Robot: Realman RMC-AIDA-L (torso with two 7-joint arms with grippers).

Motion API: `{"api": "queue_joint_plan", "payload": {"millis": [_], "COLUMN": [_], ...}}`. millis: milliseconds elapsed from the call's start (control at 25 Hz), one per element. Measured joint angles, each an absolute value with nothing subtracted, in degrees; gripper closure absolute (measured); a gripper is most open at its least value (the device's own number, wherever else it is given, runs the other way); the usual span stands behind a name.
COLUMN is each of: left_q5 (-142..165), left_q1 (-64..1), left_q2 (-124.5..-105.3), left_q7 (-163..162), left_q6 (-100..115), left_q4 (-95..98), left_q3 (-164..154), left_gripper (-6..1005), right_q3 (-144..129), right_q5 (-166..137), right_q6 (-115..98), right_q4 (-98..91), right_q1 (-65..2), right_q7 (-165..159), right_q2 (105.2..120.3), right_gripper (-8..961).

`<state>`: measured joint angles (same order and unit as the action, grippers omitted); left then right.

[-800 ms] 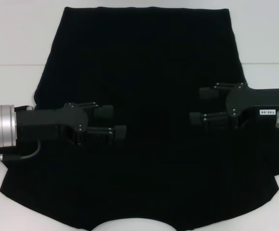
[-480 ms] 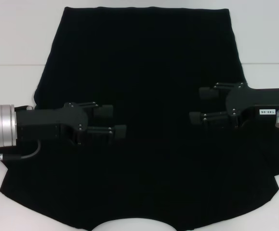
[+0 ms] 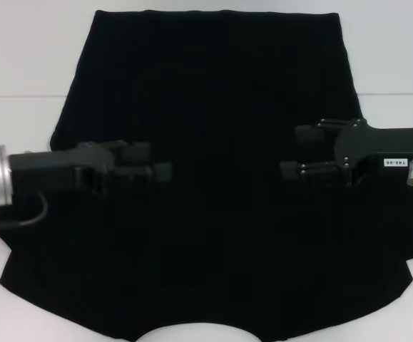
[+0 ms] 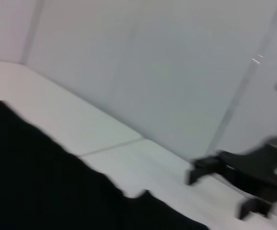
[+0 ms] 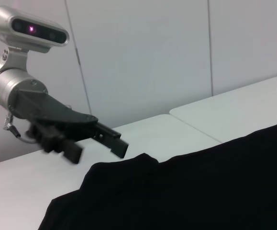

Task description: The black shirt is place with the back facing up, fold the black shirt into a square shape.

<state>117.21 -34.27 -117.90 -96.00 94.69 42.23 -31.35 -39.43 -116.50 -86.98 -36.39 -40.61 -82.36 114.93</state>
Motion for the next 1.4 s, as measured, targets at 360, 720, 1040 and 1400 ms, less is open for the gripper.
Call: {"api": "queue_joint_plan", "payload": {"millis": [360, 720, 1040, 1400], "left_q5": [125.6, 131.7, 139.9, 146.5], "left_q1": [-32.4, -29.6, -28.9, -28.7], "left_q2": [-117.15, -116.69, -116.18, -115.96], "left_q7": [-112.2, -123.9, -125.7, -128.2], "left_q6": [87.4, 87.3, 86.5, 83.2], "left_q4": [45.6, 48.2, 49.4, 50.8], "left_q3": [-25.8, -19.1, -12.7, -11.1], "left_gripper": [141, 141, 141, 141], "right_q3": [-39.4, -39.4, -39.3, -38.9], "right_q5": [-116.3, -116.3, -116.3, -116.2], "right_q6": [-85.6, -85.1, -84.5, -84.3], "right_q4": [-36.6, -36.9, -36.9, -36.9], "right_q1": [-40.9, -41.5, -42.0, -42.1], "right_q7": [-83.0, -83.2, -83.2, -83.2], "right_q2": [115.62, 115.65, 115.46, 115.38], "right_gripper": [44, 43, 43, 42]}}
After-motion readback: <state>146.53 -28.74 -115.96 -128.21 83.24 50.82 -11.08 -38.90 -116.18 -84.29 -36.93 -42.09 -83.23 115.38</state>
